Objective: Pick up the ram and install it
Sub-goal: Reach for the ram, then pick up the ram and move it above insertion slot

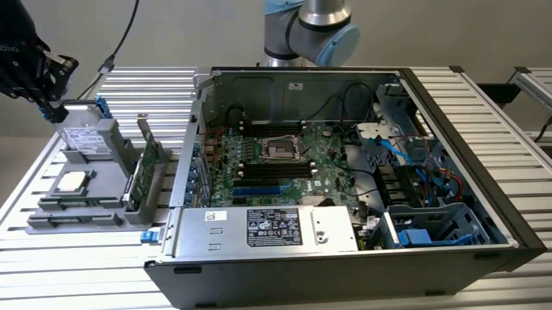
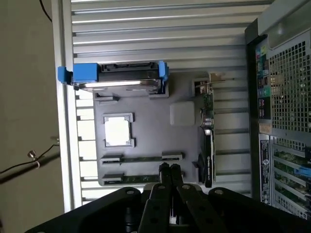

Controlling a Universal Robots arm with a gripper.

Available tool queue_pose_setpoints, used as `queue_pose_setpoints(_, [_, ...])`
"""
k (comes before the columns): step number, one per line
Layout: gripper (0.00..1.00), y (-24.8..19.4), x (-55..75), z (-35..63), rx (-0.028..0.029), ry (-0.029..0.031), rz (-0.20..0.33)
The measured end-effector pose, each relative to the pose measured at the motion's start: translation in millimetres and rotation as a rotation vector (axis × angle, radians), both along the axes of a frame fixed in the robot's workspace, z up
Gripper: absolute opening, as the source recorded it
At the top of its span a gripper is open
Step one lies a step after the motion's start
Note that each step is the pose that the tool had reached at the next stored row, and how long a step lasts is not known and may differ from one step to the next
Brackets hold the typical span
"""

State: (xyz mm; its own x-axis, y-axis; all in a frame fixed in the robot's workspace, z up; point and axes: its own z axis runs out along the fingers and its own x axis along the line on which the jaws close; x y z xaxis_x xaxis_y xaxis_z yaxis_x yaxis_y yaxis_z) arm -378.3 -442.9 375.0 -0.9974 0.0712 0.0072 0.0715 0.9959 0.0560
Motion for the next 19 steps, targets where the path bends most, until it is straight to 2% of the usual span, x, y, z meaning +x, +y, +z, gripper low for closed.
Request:
queue_pose_setpoints(3, [0.1,-4.2,-12.5,-3.9,0.0,0.0,0.0])
queue_pose_setpoints(7, [0.1,-7.0,-30.4,-7.6,-0.0001,0.0,0.0])
queue_pose_setpoints(19, [0.1,-7.0,-31.4,-7.7,0.0,0.0,0.0])
